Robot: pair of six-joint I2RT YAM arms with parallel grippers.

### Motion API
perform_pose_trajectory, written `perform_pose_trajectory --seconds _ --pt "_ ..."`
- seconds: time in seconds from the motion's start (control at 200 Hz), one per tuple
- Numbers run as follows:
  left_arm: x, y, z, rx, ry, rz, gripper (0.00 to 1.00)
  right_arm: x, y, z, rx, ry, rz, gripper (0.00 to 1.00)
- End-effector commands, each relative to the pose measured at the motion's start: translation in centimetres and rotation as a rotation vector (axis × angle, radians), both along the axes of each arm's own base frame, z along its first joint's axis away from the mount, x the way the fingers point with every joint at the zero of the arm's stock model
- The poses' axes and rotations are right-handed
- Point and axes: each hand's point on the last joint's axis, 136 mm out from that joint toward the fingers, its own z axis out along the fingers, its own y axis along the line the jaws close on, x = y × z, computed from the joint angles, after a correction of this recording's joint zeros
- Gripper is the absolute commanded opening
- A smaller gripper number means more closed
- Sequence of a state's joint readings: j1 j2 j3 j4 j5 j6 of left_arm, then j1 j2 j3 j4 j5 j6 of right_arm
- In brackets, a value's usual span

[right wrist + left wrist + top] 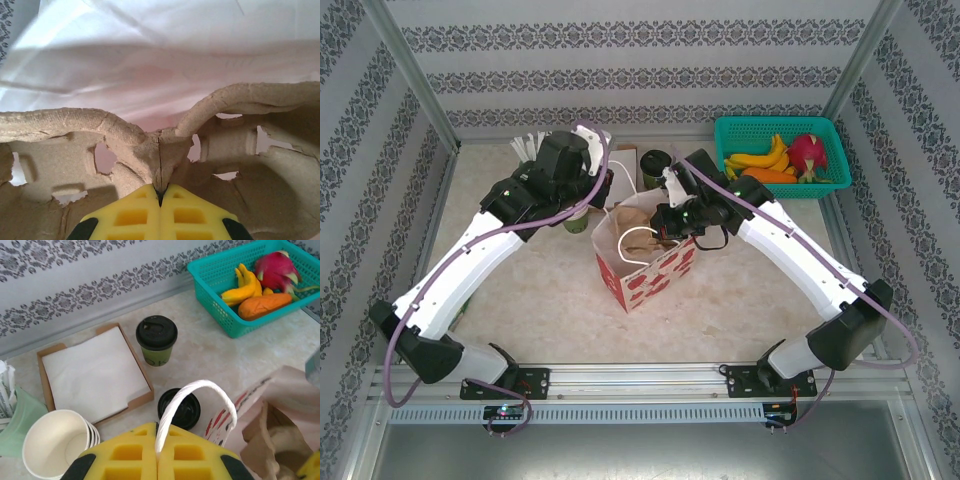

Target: Pack the takeout coffee

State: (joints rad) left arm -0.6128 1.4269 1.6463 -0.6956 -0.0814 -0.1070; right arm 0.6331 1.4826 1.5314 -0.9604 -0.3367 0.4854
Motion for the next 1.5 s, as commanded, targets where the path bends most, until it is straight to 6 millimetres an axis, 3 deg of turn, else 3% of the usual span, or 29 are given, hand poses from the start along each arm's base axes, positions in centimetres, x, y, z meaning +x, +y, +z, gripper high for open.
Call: perform_pose_trajectory --seconds 0.0,0.17,0.465,0.629,0.749,0.844,0.949,1.169,1.349,1.499 --pt "0.7 0.6 0.6 0.004 0.005 0.037 0.00 -0.8 -0.8 -1.3 -0.082 0.042 0.017 0.00" --pt "0.9 -0.5 0.0 -0.014 0.038 0.004 0.00 -1.3 -1.2 -2.8 -0.148 0.105 0.048 0.00" --pt "1.5 -2.6 -0.5 -0.040 0.083 -0.063 0.02 -1.2 -0.5 -3.6 -0.202 0.185 0.082 0.00" --pt "0.9 -2.3 0.2 -0.049 0.091 -0.073 0.31 -1.1 -0.2 -3.7 -0.198 0.210 0.075 0.00" --pt "-0.9 -0.9 1.2 -0.077 0.065 -0.073 0.59 -1.0 0.0 -3.6 -0.181 0.206 0.067 0.00" --pt "-3.3 0.0 1.6 -0.103 0.060 -0.111 0.68 -0.9 0.0 -3.6 -0.179 0.203 0.058 0.00" --pt "-6.9 -1.2 1.0 -0.161 0.101 -0.271 0.71 -0.8 0.1 -3.3 -0.170 0.197 0.052 0.00" --pt "-9.9 -2.1 -1.1 -0.226 0.173 -0.346 0.71 -0.5 0.1 -3.2 -0.169 0.190 0.035 0.00" --pt "-10.9 -3.9 -3.3 -0.208 0.275 -0.393 0.69 -0.3 0.0 -3.1 -0.169 0.184 0.021 0.00" --pt "-9.8 -3.7 -5.9 -0.095 0.325 -0.315 0.69 -0.3 0.0 -3.1 -0.167 0.182 0.015 0.00"
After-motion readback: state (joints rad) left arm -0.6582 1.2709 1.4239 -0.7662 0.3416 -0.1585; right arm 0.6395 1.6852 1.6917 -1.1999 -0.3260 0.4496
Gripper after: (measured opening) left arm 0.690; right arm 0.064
